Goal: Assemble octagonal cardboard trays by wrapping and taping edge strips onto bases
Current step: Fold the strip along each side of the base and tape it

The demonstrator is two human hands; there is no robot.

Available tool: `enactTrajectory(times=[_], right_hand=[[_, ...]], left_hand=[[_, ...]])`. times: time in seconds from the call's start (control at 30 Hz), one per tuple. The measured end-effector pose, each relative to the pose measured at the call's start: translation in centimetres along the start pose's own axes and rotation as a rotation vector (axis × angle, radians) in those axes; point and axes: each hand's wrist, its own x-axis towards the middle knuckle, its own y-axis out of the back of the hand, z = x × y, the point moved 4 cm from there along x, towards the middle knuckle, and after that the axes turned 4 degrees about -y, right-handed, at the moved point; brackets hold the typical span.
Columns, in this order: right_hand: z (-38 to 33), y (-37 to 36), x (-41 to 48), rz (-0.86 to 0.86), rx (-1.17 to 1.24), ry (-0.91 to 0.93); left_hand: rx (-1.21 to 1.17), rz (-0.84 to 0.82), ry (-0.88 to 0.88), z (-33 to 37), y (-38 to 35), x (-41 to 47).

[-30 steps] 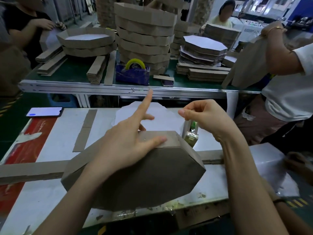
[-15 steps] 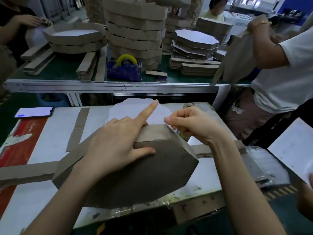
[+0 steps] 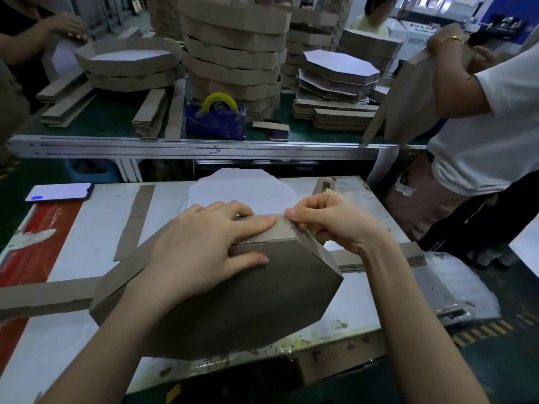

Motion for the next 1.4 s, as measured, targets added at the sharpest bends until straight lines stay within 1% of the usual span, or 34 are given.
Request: enactTrajectory(times=[0.1,0.2,0.33,0.43,0.53,0.63,0.77,0.83,1.0,1.07,1.1,1.13,1.17,1.2,1.27,1.3,1.33,1.4], right_hand=[[0.3,-0.3,0.2,0.015,-0.014,0.015],[0.2,-0.5,0.3,0.045,-0.079,0.054],[-0.1,-0.1,0.3,-0.029,-0.237,0.102],[-0.3,0.0,0.2,-0.095,-0.264,0.131],[-0.2,0.2,0.2,-0.091,-0.286,0.128],[0.5,0.2,0.3,-0.164,-0.199,0.153],[2.0,-0.7,0.6,-0.331,0.111,0.183],[2.3,-0.9,0.8,-0.39,0.207,0.206],[3.3,-0.4,1.3,-0.568,0.277,0.211],[3.8,0.5,1.7,-0.593,0.295,0.213],[4.1,1.2,2.1,-0.556,0.292,0.207],[4.5,2.0,2.8,-0.456,0.285,0.196],[4.8,2.9,3.7,-0.3,0.299,0.177],[5.3,4.0,4.8,-0.107,0.341,0.135],[7.4,6.1,7.2,0.299,0.454,-0.033],[8.5,6.9,8.1,0.459,0.456,-0.141],[9.7,7.4,8.9,0.553,0.43,-0.25],[12.0,7.8,10.0,0.605,0.399,-0.425]], left_hand=[[-0.006,-0.012,0.012,-0.1,-0.1,0.1],[-0.016,-0.02,0.012,0.0,-0.1,0.2],[-0.046,-0.029,0.0,0.1,-0.2,0.2],[-0.047,-0.032,-0.015,0.4,-0.3,0.3],[-0.064,-0.032,-0.005,0.4,-0.4,0.5],[-0.065,-0.04,-0.003,0.3,-0.5,0.5],[-0.083,-0.062,0.002,0.2,-0.6,0.6],[-0.075,-0.07,-0.006,0.3,-0.6,0.6],[-0.069,-0.059,-0.006,0.5,-0.5,0.7],[-0.068,-0.052,0.006,0.3,-0.5,0.5],[-0.068,-0.051,0.015,0.1,-0.4,0.4],[-0.07,-0.048,0.026,-0.2,-0.4,0.3],[-0.076,-0.042,0.038,-0.4,-0.3,0.2],[-0.086,-0.035,0.049,-0.6,-0.2,0.2],[-0.098,-0.028,0.06,-0.8,-0.1,0.3],[-0.097,-0.031,0.058,-0.7,-0.1,0.4],[-0.094,-0.04,0.053,-0.6,-0.2,0.5],[-0.093,-0.056,0.04,-0.3,-0.4,0.8]])
